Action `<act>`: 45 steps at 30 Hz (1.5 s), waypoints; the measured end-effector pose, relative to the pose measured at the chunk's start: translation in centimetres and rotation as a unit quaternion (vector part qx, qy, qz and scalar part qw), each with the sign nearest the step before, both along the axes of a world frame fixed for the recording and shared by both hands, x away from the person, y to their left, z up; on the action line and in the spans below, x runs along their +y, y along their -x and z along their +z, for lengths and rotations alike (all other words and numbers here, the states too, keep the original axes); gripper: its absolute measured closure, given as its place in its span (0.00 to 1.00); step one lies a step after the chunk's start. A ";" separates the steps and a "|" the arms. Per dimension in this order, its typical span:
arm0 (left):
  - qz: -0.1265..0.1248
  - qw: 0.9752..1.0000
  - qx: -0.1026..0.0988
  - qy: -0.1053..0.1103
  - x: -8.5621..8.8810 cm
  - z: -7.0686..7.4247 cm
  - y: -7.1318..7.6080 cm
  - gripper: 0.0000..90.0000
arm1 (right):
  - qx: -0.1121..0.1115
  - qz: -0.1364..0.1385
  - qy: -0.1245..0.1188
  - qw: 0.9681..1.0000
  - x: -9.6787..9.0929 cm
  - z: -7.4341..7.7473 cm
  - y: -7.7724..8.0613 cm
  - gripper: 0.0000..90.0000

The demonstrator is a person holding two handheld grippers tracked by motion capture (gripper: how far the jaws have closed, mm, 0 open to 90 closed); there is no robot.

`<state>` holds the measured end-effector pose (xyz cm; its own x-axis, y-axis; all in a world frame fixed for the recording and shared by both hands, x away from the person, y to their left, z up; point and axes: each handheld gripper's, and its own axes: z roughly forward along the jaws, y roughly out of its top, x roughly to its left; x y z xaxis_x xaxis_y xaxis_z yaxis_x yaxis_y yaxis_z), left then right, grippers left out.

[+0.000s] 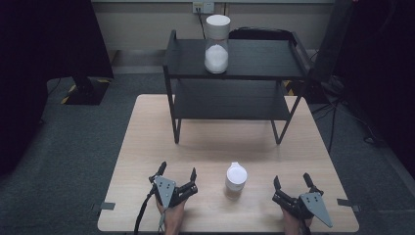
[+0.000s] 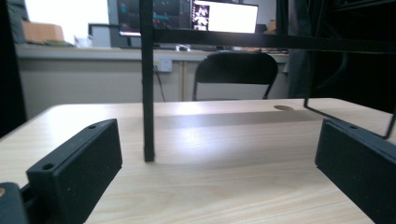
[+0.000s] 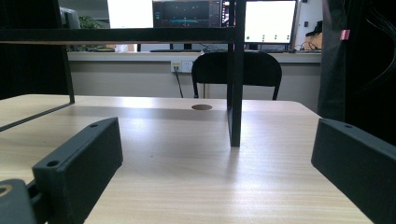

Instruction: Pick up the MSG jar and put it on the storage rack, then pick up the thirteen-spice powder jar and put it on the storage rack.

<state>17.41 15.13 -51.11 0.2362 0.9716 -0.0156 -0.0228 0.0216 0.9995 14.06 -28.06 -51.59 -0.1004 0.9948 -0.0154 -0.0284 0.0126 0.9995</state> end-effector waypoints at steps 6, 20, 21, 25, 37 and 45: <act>0.002 1.000 0.003 0.004 0.3 -0.7 0.0 0.00 | 0.000 0.000 0.000 1.000 0.0 0.0 0.0 0.01; 0.015 1.000 0.001 -0.007 -0.5 -0.7 0.2 0.02 | 0.000 -0.002 0.000 1.000 0.1 0.0 0.0 0.01; 0.015 1.000 0.001 -0.007 -0.5 -0.7 0.2 0.02 | 0.000 -0.002 -0.001 1.000 0.1 0.0 0.0 0.01; 0.015 1.000 0.001 -0.006 -0.5 -0.7 0.2 0.00 | 0.000 -0.002 0.000 1.000 0.1 0.0 0.0 0.01; 0.017 1.000 0.002 -0.007 -0.6 -0.7 0.2 0.00 | 0.000 -0.002 0.000 1.000 0.1 0.0 0.0 0.01; 0.017 1.000 0.002 -0.007 -0.6 -0.7 0.2 0.00 | 0.000 -0.003 0.000 1.000 0.1 0.0 0.0 0.01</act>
